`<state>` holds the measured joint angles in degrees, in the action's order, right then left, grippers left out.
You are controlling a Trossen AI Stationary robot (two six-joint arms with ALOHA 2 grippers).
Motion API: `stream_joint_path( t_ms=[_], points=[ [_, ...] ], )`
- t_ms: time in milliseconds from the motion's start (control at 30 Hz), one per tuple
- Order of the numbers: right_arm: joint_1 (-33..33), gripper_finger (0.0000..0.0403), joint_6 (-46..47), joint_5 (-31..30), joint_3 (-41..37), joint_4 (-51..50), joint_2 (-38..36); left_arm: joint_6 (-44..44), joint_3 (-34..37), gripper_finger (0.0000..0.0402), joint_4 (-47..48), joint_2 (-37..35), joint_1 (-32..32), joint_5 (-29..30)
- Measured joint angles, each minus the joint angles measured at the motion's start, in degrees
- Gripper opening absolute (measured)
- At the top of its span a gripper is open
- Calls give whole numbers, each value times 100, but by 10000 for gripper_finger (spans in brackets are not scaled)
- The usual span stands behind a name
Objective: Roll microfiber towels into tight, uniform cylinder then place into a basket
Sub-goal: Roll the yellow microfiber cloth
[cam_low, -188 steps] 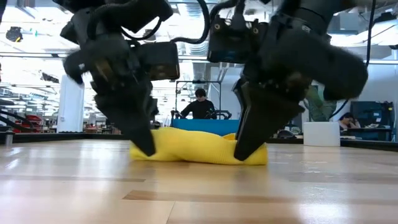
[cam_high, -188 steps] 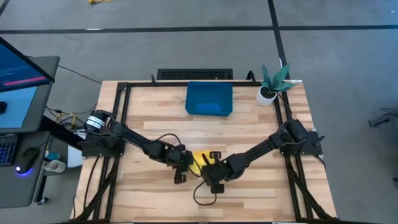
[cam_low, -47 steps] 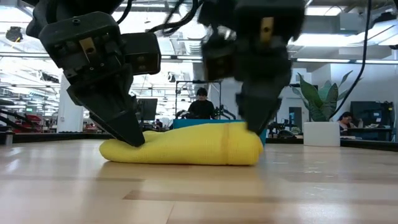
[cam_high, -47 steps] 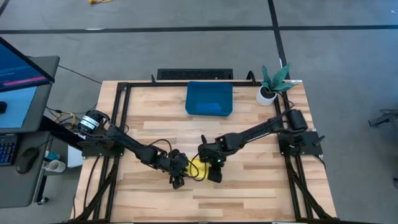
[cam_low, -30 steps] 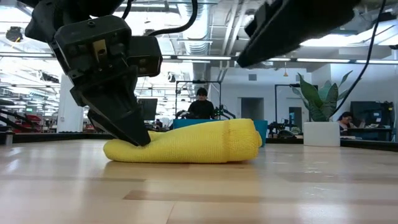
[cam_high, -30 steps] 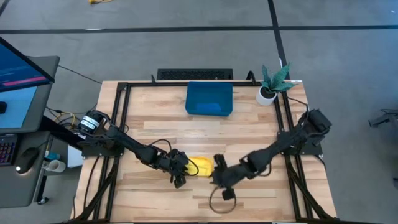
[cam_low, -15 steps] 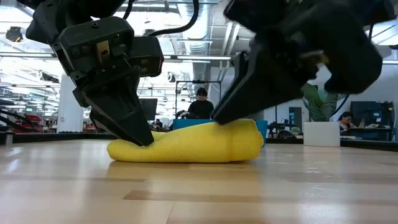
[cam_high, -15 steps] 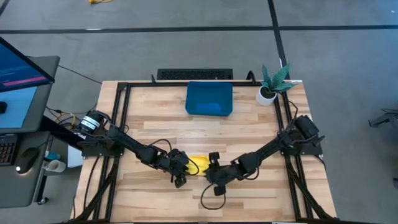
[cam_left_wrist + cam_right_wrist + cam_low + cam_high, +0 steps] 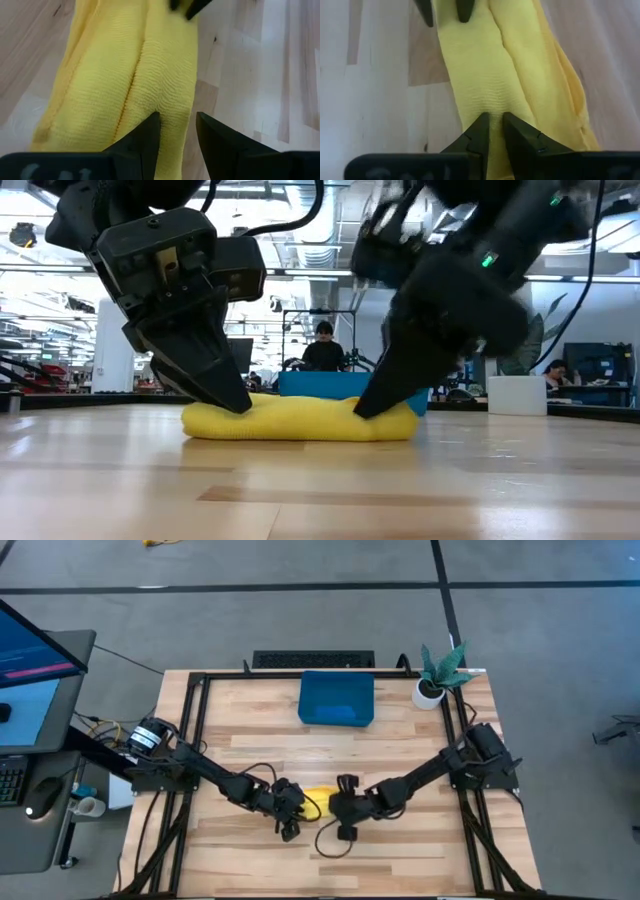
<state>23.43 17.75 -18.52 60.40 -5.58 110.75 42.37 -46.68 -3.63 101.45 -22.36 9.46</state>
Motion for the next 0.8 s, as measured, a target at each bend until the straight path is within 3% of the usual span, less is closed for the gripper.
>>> stream_joint_path(
  t_ms=[267, 433, 800],
  points=[
    [-305, 81, 375, 593, 28, 77, 310, -622, -173, 126, 215, -58, -77, -10],
    [-296, 81, 375, 623, 14, 78, 265, -1083, -255, 126, 469, -231, -272, 418],
    [-252, 81, 502, 650, -18, 277, 187, -3770, -496, 126, 427, -477, -1237, 1710]
  ],
)
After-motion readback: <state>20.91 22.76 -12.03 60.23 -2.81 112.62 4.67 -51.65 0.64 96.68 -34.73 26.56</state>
